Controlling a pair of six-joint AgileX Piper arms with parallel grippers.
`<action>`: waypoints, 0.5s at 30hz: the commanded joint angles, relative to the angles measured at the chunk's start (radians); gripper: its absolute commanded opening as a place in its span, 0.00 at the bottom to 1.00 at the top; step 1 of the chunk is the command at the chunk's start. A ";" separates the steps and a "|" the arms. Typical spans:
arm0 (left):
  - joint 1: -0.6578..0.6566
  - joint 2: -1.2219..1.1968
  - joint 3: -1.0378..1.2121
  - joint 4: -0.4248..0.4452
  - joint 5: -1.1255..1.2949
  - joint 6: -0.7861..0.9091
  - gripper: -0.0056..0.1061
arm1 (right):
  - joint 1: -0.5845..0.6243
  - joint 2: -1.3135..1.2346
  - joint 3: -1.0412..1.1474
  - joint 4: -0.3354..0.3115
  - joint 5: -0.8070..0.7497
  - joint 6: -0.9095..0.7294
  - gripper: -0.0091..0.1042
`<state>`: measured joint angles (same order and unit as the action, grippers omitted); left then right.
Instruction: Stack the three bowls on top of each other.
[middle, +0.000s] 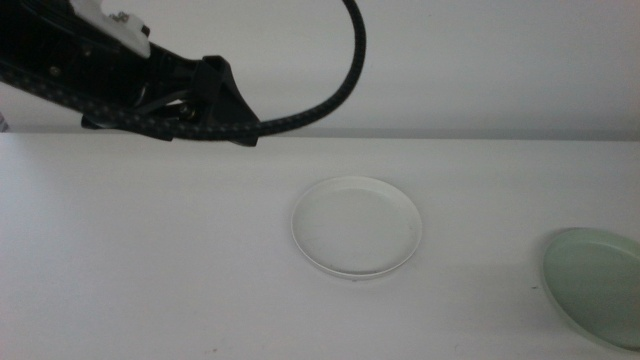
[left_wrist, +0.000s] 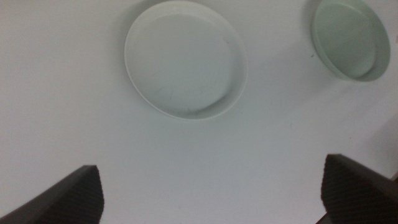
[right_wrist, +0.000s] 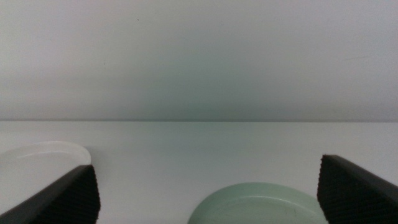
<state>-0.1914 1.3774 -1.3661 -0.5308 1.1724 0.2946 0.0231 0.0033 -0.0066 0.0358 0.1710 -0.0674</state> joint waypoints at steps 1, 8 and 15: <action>0.001 -0.016 0.003 0.010 -0.001 -0.018 0.89 | -0.004 -0.039 0.044 -0.008 -0.004 -0.005 0.90; -0.124 -0.115 0.003 0.194 -0.093 -0.167 0.89 | -0.004 -0.039 0.044 -0.008 -0.004 -0.005 0.90; -0.129 -0.121 0.003 0.165 -0.082 -0.142 0.89 | -0.004 -0.039 0.044 -0.008 -0.004 -0.005 0.90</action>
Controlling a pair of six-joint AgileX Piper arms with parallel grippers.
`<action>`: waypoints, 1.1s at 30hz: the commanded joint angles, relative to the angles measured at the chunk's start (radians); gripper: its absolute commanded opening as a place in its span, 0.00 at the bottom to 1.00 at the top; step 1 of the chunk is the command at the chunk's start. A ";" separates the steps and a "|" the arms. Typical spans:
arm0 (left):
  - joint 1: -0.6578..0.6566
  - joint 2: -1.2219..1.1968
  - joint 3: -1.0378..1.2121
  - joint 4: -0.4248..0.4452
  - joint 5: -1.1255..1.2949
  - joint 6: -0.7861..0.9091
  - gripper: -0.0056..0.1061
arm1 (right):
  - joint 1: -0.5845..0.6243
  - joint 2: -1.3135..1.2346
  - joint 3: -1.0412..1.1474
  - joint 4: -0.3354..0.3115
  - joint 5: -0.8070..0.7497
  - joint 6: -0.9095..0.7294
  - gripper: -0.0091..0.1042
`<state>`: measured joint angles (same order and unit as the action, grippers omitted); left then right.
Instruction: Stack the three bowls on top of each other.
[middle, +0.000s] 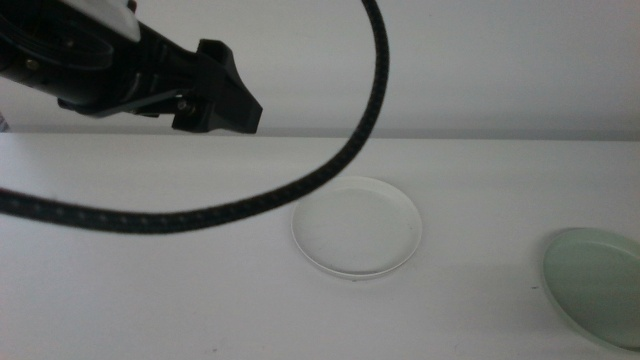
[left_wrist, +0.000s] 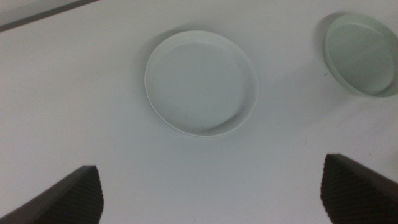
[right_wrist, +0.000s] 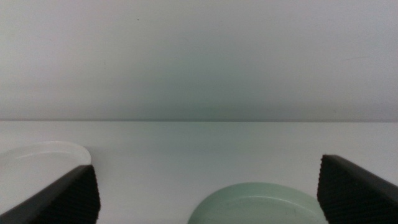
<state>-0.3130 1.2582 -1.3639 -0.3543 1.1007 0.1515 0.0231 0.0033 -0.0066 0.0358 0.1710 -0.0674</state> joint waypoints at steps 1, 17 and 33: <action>-0.008 -0.001 0.001 -0.011 -0.012 0.001 0.89 | -0.004 -0.039 0.044 -0.008 -0.004 -0.005 0.90; -0.008 -0.001 0.001 -0.063 -0.009 -0.027 0.89 | -0.003 -0.039 0.034 0.040 -0.126 0.022 0.90; -0.008 -0.001 0.001 -0.082 0.010 -0.019 0.89 | -0.003 0.712 -0.797 0.112 0.832 0.128 0.90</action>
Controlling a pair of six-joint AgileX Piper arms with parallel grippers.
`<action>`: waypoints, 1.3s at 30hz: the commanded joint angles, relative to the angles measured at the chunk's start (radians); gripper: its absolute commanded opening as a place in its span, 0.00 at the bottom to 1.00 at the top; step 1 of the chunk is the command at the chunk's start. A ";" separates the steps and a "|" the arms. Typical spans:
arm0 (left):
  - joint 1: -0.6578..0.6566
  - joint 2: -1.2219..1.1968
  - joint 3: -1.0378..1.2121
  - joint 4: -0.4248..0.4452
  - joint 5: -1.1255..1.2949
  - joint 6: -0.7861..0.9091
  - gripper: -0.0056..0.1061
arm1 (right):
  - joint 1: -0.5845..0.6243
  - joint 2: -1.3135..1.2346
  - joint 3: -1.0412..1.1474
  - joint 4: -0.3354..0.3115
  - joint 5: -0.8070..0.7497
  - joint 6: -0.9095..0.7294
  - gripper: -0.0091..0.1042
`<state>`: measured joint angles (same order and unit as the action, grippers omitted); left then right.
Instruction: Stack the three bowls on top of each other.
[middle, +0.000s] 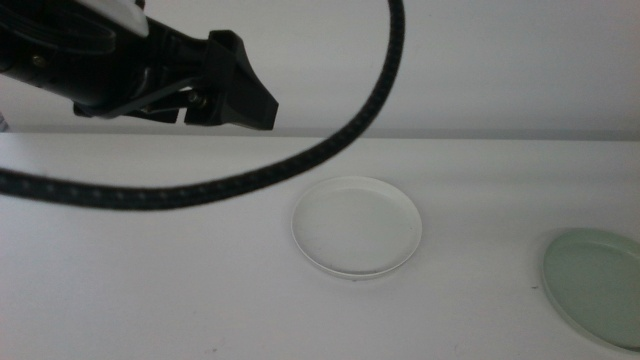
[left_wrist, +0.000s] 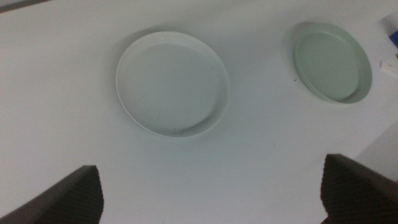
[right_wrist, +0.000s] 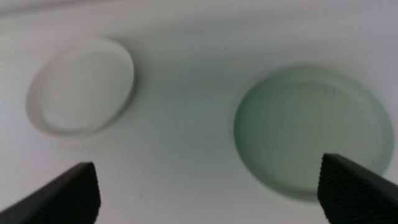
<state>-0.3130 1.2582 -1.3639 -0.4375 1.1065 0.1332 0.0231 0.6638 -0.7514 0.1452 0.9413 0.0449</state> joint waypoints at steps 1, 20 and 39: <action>-0.008 -0.001 0.001 0.005 0.005 -0.001 0.89 | -0.003 0.080 -0.069 0.007 0.084 0.027 0.90; -0.008 -0.001 0.001 0.060 -0.019 -0.001 0.89 | -0.517 0.739 -0.334 -0.122 0.153 -0.027 0.84; -0.008 -0.001 0.001 0.084 -0.020 -0.001 0.89 | -0.568 1.136 -0.352 -0.073 -0.085 -0.045 0.63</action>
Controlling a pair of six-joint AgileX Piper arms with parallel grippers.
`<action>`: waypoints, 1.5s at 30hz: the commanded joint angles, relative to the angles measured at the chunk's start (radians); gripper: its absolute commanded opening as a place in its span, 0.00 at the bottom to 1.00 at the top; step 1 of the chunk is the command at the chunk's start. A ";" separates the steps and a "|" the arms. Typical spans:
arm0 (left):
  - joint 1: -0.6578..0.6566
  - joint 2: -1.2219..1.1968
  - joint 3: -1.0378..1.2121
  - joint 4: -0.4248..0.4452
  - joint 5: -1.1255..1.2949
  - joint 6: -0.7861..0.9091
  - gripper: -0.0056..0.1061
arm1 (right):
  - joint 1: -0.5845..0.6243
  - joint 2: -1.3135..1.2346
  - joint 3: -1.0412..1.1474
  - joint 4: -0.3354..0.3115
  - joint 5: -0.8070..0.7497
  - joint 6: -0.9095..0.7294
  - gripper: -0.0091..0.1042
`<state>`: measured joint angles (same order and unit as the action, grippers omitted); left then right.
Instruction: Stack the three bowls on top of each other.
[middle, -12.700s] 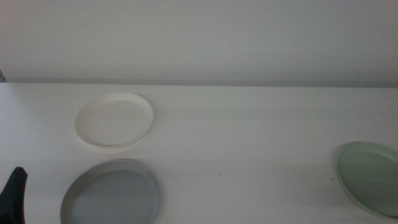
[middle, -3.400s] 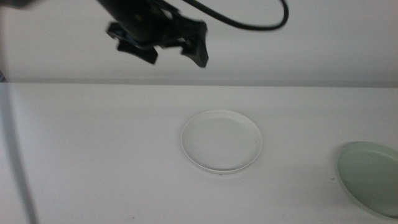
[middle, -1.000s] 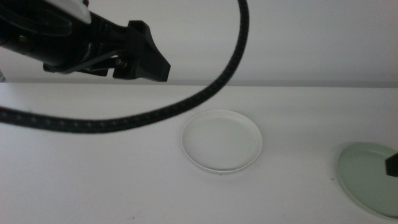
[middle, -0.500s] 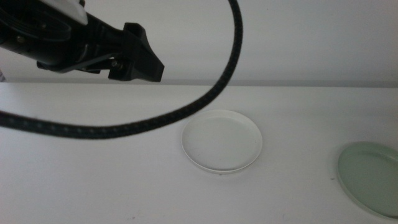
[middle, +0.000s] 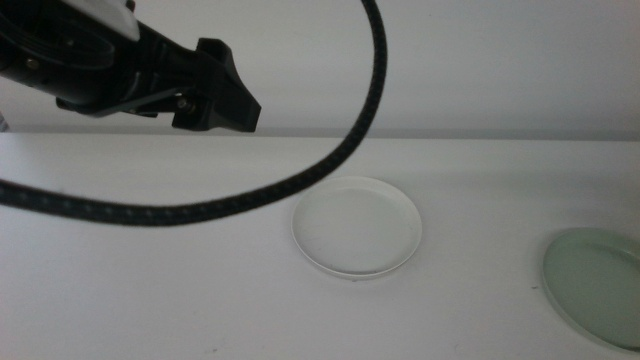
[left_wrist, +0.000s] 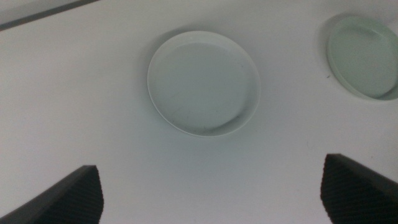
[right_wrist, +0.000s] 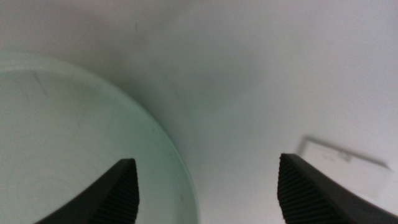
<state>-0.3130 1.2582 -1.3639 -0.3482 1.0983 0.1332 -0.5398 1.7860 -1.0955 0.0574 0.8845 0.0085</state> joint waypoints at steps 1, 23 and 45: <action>-0.008 -0.001 0.001 -0.005 -0.012 -0.001 0.89 | -0.003 0.024 -0.008 0.022 -0.035 -0.008 0.63; -0.008 -0.001 0.001 -0.007 -0.015 -0.003 0.89 | 0.033 0.108 -0.008 0.098 -0.111 -0.079 0.06; -0.008 -0.001 0.001 -0.007 -0.019 -0.003 0.89 | 0.564 0.152 -0.522 0.289 0.248 -0.059 0.06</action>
<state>-0.3130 1.2582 -1.3639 -0.3500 1.0900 0.1332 -0.0189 1.8842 -1.5749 0.3423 1.1252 -0.0648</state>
